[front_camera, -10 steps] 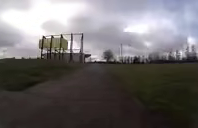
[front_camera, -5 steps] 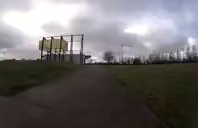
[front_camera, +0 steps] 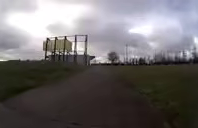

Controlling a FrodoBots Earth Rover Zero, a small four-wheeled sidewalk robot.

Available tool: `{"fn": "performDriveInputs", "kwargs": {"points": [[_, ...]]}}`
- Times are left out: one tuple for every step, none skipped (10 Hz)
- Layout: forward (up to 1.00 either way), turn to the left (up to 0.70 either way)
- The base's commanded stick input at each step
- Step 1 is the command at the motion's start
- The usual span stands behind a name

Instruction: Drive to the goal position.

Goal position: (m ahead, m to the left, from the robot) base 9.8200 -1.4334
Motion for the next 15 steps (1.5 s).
{"fn": "performDriveInputs", "kwargs": {"points": [[1.0, 0.0], [1.0, 0.0], [1.0, 0.0], [1.0, 0.0], [1.0, 0.0], [1.0, 0.0], [1.0, 0.0], [1.0, 0.0], [1.0, 0.0], [1.0, 0.0], [1.0, 0.0], [1.0, 0.0], [1.0, 0.0], [1.0, 0.0], [1.0, 0.0]]}}
